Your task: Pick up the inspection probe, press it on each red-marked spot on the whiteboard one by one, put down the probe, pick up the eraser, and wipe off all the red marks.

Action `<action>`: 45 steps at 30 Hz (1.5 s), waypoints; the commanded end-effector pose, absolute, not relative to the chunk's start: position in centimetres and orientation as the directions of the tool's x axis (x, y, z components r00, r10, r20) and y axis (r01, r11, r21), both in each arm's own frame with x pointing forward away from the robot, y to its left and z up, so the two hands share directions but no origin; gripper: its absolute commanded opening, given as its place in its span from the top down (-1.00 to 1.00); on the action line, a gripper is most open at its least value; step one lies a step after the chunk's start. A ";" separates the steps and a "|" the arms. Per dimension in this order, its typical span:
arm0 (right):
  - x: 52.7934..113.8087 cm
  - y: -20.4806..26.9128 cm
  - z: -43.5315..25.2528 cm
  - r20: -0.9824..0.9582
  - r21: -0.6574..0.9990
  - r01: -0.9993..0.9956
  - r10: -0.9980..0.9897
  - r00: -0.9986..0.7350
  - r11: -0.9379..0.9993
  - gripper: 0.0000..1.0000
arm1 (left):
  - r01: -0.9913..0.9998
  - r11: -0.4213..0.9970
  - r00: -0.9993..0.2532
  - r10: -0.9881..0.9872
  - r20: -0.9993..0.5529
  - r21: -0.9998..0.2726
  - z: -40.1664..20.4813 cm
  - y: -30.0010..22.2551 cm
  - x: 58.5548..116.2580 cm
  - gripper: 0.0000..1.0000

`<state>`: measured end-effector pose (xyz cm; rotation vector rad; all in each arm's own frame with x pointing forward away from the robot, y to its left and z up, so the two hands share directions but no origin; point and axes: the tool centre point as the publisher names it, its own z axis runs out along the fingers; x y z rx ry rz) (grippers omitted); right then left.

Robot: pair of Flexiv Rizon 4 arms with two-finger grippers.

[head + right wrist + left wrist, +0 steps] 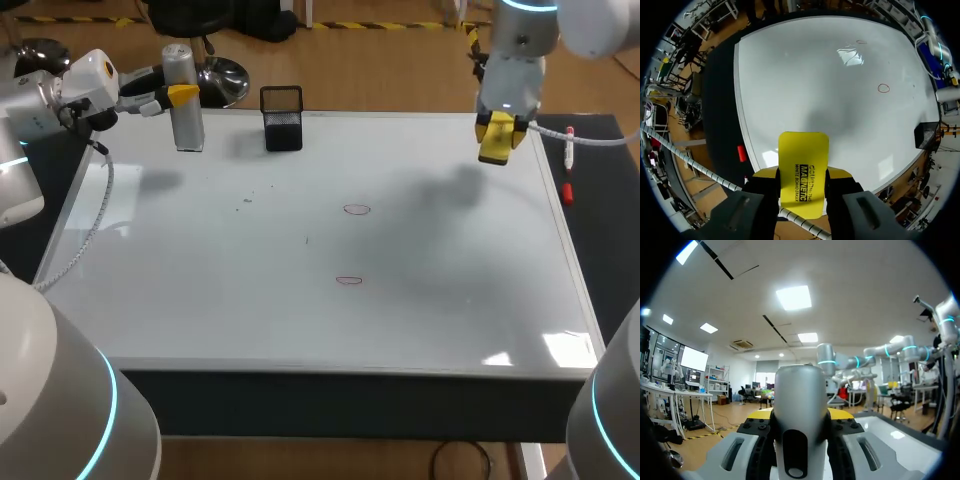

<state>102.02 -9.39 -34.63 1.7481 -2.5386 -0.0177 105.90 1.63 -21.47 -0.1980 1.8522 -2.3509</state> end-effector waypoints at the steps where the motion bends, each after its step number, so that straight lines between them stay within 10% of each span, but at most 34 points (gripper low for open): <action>1: 102.1 -9.7 -34.4 0.038 0.043 -0.933 -0.934 -0.356 0.357 1.00 | 0.032 -0.230 -0.980 -0.197 0.015 -0.973 -21.3 1.5 105.8 1.00; 45: 102.1 -10.1 -34.3 0.039 0.032 -0.929 -0.929 -0.368 0.369 1.00 | 0.042 -0.288 -0.999 -0.029 -0.035 -0.957 -20.2 -6.6 98.7 1.00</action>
